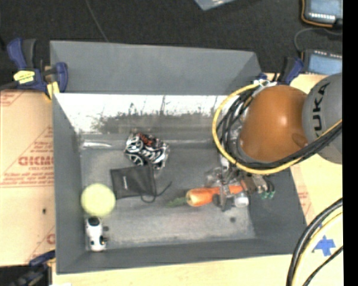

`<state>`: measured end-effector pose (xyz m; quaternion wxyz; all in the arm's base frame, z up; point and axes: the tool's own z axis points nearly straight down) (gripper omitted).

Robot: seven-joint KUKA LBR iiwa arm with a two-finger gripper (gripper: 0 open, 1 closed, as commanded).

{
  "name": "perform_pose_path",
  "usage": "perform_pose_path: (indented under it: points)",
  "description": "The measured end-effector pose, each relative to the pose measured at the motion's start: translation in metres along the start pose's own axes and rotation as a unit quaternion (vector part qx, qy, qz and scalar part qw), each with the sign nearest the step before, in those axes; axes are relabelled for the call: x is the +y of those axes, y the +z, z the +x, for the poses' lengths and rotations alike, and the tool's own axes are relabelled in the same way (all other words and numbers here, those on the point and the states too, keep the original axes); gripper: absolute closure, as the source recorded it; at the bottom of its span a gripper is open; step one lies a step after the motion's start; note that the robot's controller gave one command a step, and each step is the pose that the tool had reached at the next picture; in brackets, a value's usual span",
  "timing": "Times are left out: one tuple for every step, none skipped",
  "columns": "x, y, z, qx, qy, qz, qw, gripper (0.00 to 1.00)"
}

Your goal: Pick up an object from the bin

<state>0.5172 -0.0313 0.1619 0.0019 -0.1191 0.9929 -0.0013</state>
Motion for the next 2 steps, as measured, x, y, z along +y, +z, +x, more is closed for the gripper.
perform_pose_path:
  points:
    - [0.006, -0.027, 0.002, 0.0013, 0.0, 0.0, 1.0, 1.0]
    - [0.013, -0.053, -0.001, -0.0019, 0.009, 0.0, 1.0, 1.0]
